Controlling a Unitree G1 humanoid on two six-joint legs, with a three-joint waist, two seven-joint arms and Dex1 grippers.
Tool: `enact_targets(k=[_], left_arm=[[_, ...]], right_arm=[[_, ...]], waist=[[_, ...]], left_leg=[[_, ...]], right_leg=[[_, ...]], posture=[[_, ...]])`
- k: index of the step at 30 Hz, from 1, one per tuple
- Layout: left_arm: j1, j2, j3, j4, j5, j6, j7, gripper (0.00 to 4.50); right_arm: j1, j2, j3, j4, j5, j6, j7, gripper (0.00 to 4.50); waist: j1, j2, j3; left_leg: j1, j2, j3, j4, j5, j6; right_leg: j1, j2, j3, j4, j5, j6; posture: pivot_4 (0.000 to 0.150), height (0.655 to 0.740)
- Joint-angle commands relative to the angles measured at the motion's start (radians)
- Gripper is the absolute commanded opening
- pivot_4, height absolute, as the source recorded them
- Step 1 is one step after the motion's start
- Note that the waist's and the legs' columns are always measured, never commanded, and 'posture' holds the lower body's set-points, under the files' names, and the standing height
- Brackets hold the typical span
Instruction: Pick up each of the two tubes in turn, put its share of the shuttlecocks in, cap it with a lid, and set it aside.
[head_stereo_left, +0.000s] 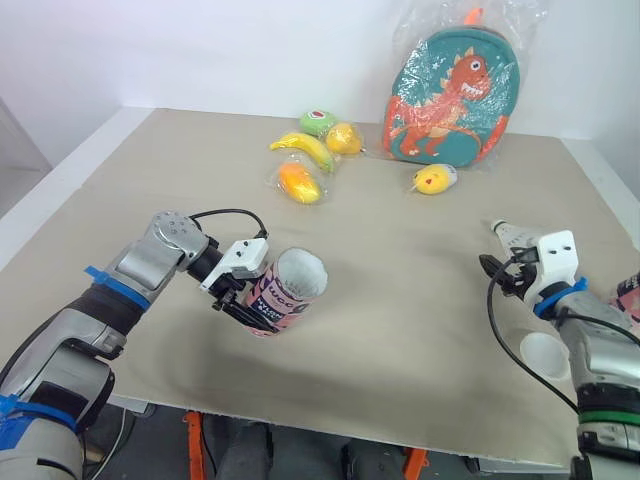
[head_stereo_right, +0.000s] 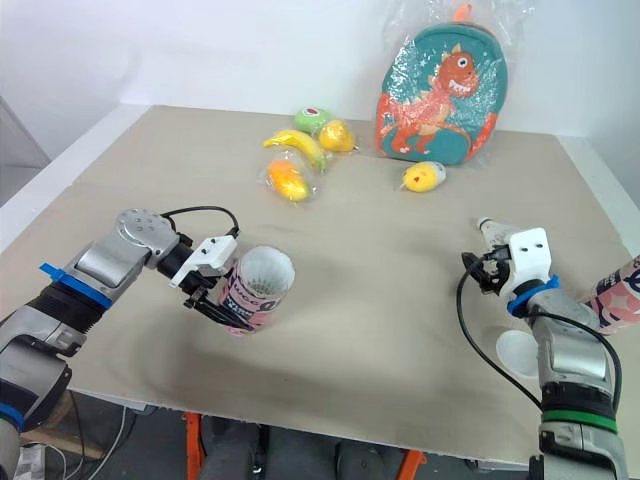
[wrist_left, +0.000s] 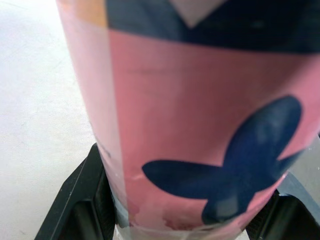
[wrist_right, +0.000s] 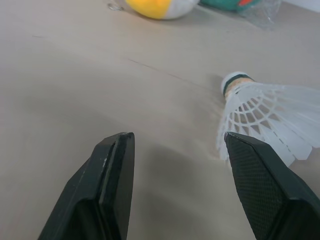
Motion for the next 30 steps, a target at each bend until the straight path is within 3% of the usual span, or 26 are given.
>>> enact_targets(k=[1,12,17,20,21,26,30], left_arm=[[0.029,-0.023,-0.011,-0.030,0.017,0.018,0.002,2.71],[0.039,-0.029,0.011,-0.044,0.029,0.033,0.002,2.71],[0.042,-0.028,0.017,-0.054,0.029,0.041,0.002,2.71],[0.046,-0.025,0.021,-0.060,0.030,0.045,0.002,2.71],[0.048,-0.023,0.023,-0.061,0.031,0.047,0.002,2.71],[0.051,-0.022,0.027,-0.065,0.035,0.050,0.002,2.71],[0.047,-0.024,0.025,-0.061,0.036,0.047,0.002,2.71]], right_arm=[[-0.069,-0.032,0.003,0.100,-0.039,-0.050,-0.030,3.11],[-0.301,-0.037,0.062,0.429,-0.117,-0.173,-0.047,3.11],[-0.368,-0.039,0.087,0.525,-0.146,-0.201,-0.058,1.65],[-0.377,-0.041,0.088,0.541,-0.147,-0.221,-0.044,0.08],[-0.372,-0.042,0.085,0.527,-0.145,-0.223,-0.041,0.08],[-0.301,-0.037,0.068,0.289,-0.076,-0.178,0.066,0.08],[-0.098,-0.067,0.145,-0.301,0.092,-0.028,0.321,0.08]], waist=[[0.000,0.000,0.000],[-0.001,0.001,0.000],[-0.001,0.001,0.000],[-0.001,0.001,0.000],[-0.001,0.001,0.000],[-0.001,0.001,0.001],[0.001,0.003,0.001]], left_leg=[[0.000,0.000,0.000,0.000,0.000,0.000],[0.000,-0.001,0.000,0.000,0.000,0.000],[0.000,-0.002,-0.001,0.000,0.000,0.000],[0.000,-0.002,-0.001,0.000,0.000,0.000],[0.000,-0.002,-0.001,0.000,0.000,0.000],[0.000,-0.002,-0.001,0.000,0.000,0.000],[-0.001,-0.002,-0.003,-0.001,0.000,0.001]], right_leg=[[0.000,0.000,0.000,0.000,0.000,0.000],[0.001,0.000,0.001,0.000,0.001,0.000],[0.001,0.000,0.002,0.000,0.001,0.000],[0.001,0.000,0.002,0.000,0.001,0.000],[0.001,0.000,0.002,0.000,0.001,0.000],[0.000,0.000,0.002,0.000,0.001,0.000],[0.000,0.000,0.001,0.001,0.000,0.000]], posture=[[0.150,0.7302],[0.150,0.7302],[0.150,0.7302],[0.150,0.7302],[0.150,0.7302],[0.150,0.7302],[0.150,0.7302]])
